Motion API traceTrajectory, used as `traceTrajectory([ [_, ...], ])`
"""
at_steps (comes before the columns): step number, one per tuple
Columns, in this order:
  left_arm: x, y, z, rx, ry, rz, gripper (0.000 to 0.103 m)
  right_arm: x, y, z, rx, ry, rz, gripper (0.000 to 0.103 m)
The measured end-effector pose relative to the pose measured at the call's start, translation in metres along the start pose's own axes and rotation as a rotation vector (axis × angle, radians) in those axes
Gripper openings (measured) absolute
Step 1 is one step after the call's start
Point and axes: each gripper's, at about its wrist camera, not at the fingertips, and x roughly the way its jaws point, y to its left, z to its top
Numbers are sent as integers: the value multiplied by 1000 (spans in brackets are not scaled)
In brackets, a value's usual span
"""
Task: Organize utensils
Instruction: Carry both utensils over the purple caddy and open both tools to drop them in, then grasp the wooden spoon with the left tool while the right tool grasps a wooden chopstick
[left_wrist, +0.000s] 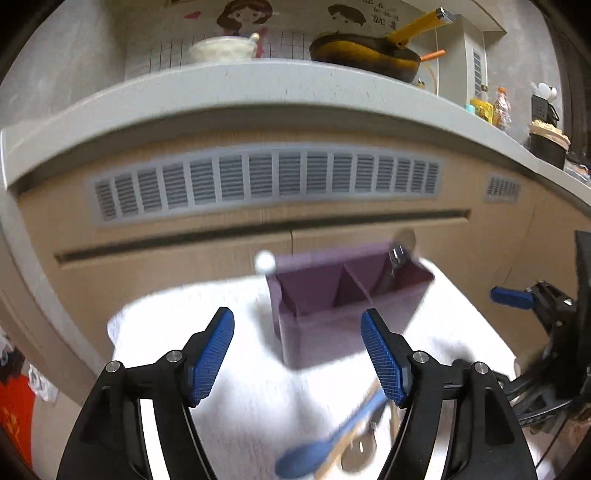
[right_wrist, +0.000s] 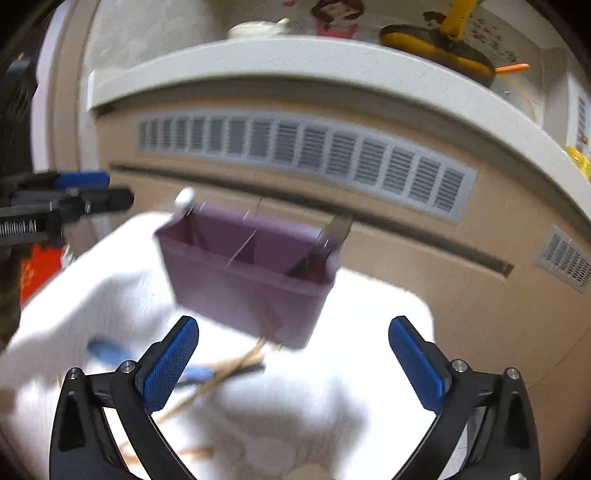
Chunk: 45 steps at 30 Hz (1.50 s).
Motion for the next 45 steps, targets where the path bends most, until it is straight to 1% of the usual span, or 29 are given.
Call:
traceTrajectory([
  [2,0,1,-18,-7,43,-19,72,5,8,-12,-7,52,51,101],
  [5,0,8,-47,-37,123,-29,72,8,15,-31,29,127,144,101],
  [8,-3,20,-75,-97,191,-24,72,4,29,-48,48,179,238,101],
  [9,-4,22,-82,-108,206,-29,72,1,36,-54,41,190,256,101],
  [10,-7,24,-90,-117,218,-29,72,-3,46,-60,25,201,275,98],
  [12,-14,26,-101,-123,233,-14,72,-12,67,-71,-30,226,322,82],
  [13,-16,28,-105,-126,235,-10,72,-14,78,-72,-51,239,346,66],
  [14,-20,29,-108,-130,237,-2,72,-17,87,-74,-70,256,387,54],
  [15,-21,31,-109,-135,238,5,72,-20,96,-75,-85,268,436,49],
  [16,-25,34,-109,-144,234,14,72,-22,103,-75,-101,275,470,40],
  [17,-27,37,-109,-152,229,19,72,-26,112,-75,-126,278,503,36],
  [18,-31,40,-110,-163,221,25,72,-29,120,-75,-150,279,523,35],
  [19,-33,43,-108,-173,214,29,73,-30,126,-76,-166,283,533,29],
  [20,-35,45,-107,-180,208,31,73,-30,131,-75,-178,290,539,23],
  [21,-37,46,-106,-186,203,33,73,-27,136,-76,-191,303,533,22],
  [23,-40,47,-104,-190,193,34,73,-19,141,-76,-207,317,491,18],
  [24,-43,48,-104,-190,188,33,73,-15,143,-76,-207,324,481,17],
  [26,-45,48,-103,-189,183,34,73,-11,142,-75,-202,332,463,9],
  [29,-47,48,-102,-186,183,37,73,-12,133,-71,-179,326,442,7],
  [31,-47,44,-102,-173,187,24,73,-15,116,-66,-131,311,424,7],
  [32,-48,40,-102,-162,189,9,73,-16,104,-63,-99,302,405,7],
  [35,-45,19,-104,-101,214,-82,73,-15,68,-59,7,285,358,6],
  [37,-40,-1,-107,-47,248,-151,73,-15,43,-62,71,278,314,6],
  [39,-34,-22,-111,9,287,-199,72,-13,28,-65,115,279,286,7],
  [41,-28,-44,-114,72,317,-236,62,-13,15,-71,155,282,268,7],
  [42,-25,-56,-116,113,331,-254,52,-13,11,-74,164,283,267,7],
  [43,-20,-69,-118,158,343,-264,45,-12,8,-77,177,286,265,7],
  [44,-16,-78,-118,190,350,-269,43,-10,8,-79,183,288,266,7],
  [45,-12,-89,-118,223,359,-275,38,-9,7,-82,192,289,267,7],
])
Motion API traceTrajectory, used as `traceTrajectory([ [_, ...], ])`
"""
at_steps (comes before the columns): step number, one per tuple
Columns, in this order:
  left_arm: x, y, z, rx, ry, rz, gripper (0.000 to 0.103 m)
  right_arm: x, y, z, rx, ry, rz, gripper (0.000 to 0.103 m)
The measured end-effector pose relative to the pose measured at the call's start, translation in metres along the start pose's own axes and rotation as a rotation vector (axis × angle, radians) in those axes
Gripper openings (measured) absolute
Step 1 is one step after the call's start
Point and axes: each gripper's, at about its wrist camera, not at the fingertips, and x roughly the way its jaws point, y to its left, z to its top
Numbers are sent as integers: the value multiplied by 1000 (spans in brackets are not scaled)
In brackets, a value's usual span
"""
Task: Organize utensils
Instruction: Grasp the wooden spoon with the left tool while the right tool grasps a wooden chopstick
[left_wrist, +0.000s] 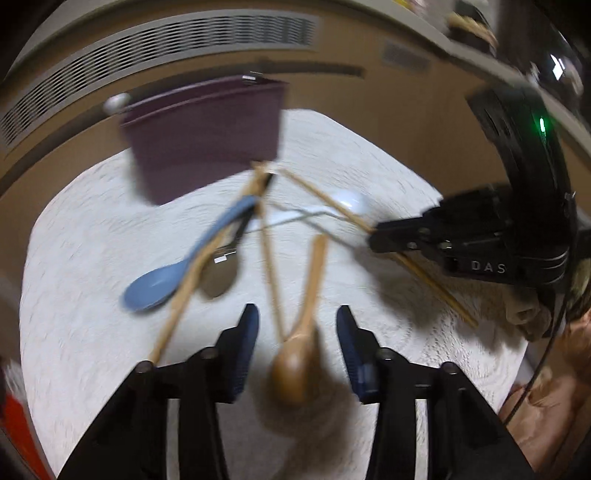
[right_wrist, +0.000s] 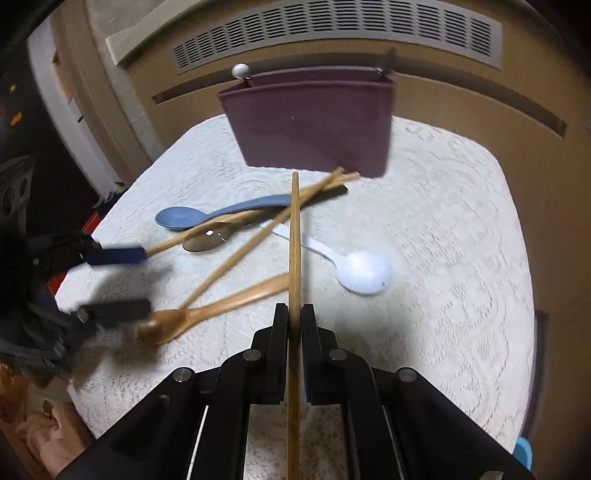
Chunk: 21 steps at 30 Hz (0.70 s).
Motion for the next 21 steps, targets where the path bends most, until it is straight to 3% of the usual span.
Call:
traceTrajectory([
  [6,36,-18,26,63,91,18,20,-4,-8,-6,45,-18,4,7],
  [11,59,-13,35,44,153,66,20,-9,-10,-7,49,-28,4,7],
  [21,66,-2,42,-22,192,-1,21,0,-15,-3,78,-6,5,7],
])
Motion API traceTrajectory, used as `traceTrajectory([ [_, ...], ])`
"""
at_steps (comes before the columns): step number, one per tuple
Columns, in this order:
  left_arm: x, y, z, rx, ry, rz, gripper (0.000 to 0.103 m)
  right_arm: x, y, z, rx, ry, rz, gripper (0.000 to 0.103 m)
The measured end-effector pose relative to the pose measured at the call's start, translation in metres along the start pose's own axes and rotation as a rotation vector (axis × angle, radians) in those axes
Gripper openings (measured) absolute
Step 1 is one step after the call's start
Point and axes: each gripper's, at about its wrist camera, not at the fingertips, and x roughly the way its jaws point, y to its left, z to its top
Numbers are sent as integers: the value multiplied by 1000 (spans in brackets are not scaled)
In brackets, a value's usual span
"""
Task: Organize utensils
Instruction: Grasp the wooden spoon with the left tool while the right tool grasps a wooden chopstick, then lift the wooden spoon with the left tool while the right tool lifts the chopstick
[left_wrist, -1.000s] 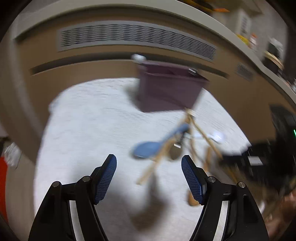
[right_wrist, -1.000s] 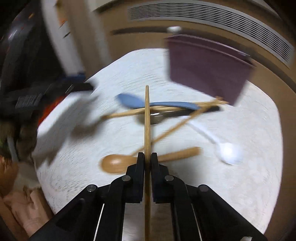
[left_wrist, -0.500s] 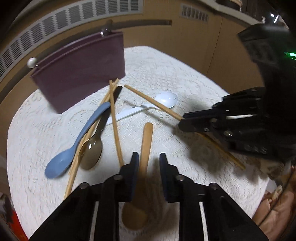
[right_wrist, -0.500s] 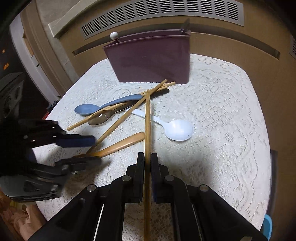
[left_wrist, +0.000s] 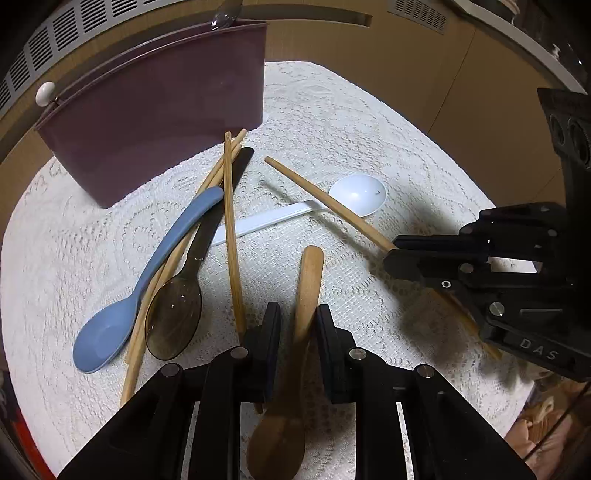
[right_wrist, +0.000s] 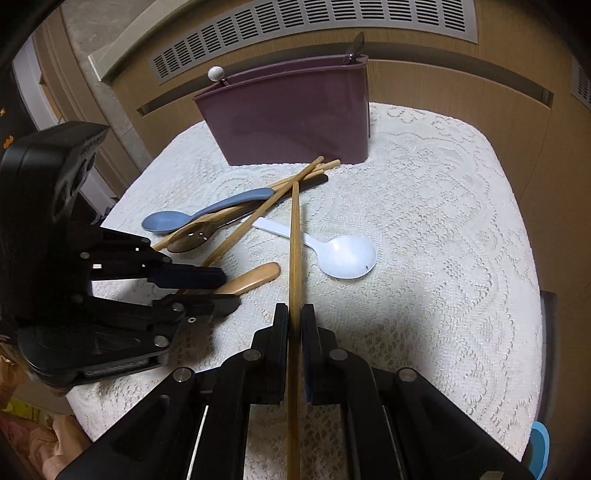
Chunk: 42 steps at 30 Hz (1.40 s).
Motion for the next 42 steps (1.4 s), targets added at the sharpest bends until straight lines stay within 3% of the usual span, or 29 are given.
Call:
traceTrajectory([
  [6,-4,-13,-13,11,-74,69,18,-2,-3,0,24,0,-3,7],
  [15,-37,7,-29,-166,-194,5,11,-2,2,4,27,3,-2,7],
  [25,-100,43,-54,-335,-399,11,11,-15,9,7,28,-37,30,7],
  [32,-112,48,-56,-348,-437,26,11,-26,17,9,25,-66,44,7],
  [42,-136,34,-46,-305,-499,48,11,-72,37,21,-39,-212,36,7],
])
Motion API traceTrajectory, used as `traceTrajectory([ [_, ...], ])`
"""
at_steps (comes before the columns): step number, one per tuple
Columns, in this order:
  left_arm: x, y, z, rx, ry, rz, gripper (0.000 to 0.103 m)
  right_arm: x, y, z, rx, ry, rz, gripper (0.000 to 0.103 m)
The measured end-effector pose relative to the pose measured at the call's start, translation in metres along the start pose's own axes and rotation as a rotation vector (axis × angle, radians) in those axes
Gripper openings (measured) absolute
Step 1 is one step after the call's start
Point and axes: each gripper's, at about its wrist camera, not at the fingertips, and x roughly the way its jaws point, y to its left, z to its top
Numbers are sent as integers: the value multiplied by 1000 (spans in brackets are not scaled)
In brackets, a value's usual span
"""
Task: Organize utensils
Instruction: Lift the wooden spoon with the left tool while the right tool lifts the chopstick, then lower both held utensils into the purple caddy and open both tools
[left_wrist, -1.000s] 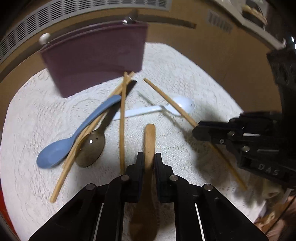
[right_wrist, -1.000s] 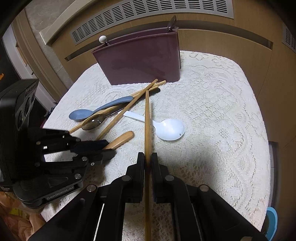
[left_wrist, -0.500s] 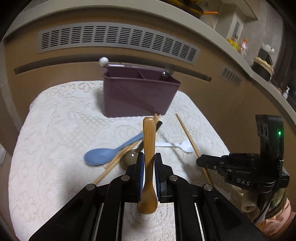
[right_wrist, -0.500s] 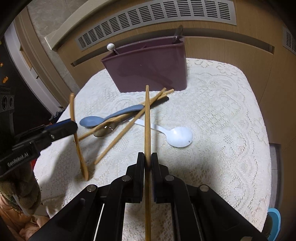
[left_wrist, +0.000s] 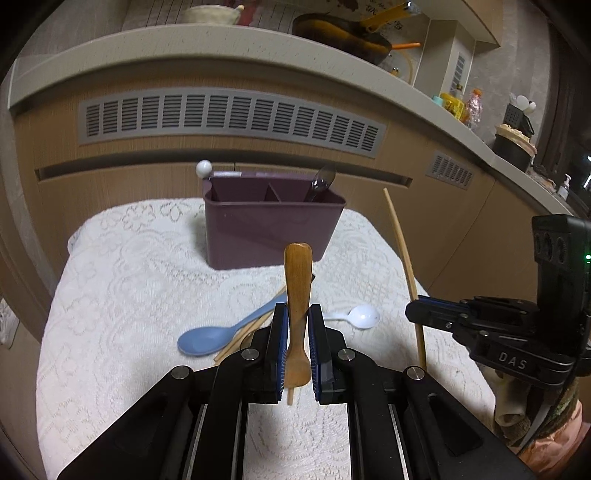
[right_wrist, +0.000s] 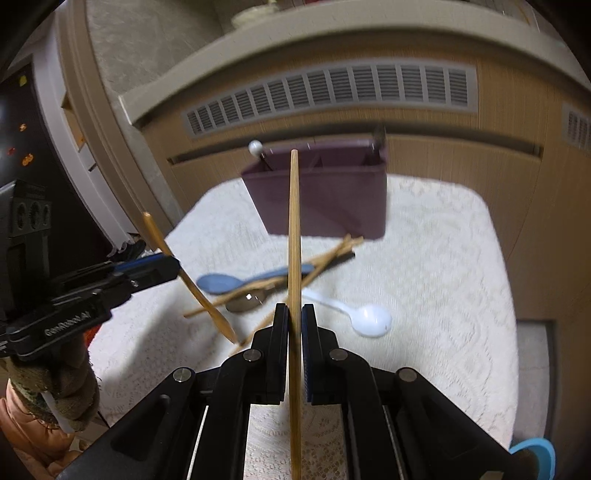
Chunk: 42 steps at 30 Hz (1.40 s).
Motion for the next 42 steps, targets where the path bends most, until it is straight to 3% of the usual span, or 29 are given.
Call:
traceTrajectory([
  [7,-15,-5,15,3,-51,-4,11,-16,5,14,-18,-56,-5,7],
  [11,-37,-7,55,18,-131,-11,11,-31,10,39,-48,-118,-6,7],
  [17,-83,-18,149,110,-346,8,11,-86,30,133,-159,-381,-35,7],
  [21,-76,-15,186,128,-391,36,11,-87,32,185,-167,-494,-36,7],
  [28,-15,13,212,93,-334,34,11,-24,11,227,-135,-519,-91,7],
  [34,57,38,198,58,-227,13,11,45,-20,216,-104,-456,-142,7],
  [42,139,49,157,45,-40,26,11,126,-48,184,-49,-283,-175,7],
])
